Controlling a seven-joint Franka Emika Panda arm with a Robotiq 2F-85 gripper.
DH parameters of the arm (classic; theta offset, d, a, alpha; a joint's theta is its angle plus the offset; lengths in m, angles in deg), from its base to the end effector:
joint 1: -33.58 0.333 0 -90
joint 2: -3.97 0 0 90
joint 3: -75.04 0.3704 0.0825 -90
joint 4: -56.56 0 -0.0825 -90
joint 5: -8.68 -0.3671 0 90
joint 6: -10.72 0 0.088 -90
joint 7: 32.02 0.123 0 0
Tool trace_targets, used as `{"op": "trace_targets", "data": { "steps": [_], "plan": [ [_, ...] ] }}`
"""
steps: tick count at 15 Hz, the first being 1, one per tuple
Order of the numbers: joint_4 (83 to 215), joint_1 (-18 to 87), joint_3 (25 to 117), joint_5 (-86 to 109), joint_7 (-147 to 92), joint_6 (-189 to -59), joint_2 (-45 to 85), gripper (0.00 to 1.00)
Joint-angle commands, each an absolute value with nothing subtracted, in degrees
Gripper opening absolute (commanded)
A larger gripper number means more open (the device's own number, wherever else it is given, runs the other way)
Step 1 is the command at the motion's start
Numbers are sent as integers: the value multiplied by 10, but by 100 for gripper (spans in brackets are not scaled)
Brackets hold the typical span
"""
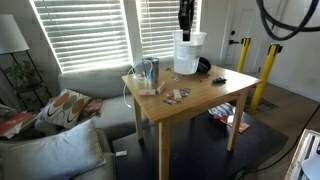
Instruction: Move the plastic cup forward on the right side of the silver cup
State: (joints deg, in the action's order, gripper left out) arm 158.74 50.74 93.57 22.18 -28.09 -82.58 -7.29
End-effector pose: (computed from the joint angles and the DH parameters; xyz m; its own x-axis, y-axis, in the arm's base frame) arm 0.3899 0.2685 0.6694 0.8426 0.5362 0.0491 0.5016 -0.8148 0.2906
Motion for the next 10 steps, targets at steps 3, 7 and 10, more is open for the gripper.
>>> {"op": "trace_targets", "data": {
  "steps": [3,7,10],
  "plan": [
    [1605,482,915,234,-316,-818,-107,4],
    [1619,478,909,234,-326,-818,-123,1],
    [1619,459,882,229,-336,-851,-113,1]
  ]
}}
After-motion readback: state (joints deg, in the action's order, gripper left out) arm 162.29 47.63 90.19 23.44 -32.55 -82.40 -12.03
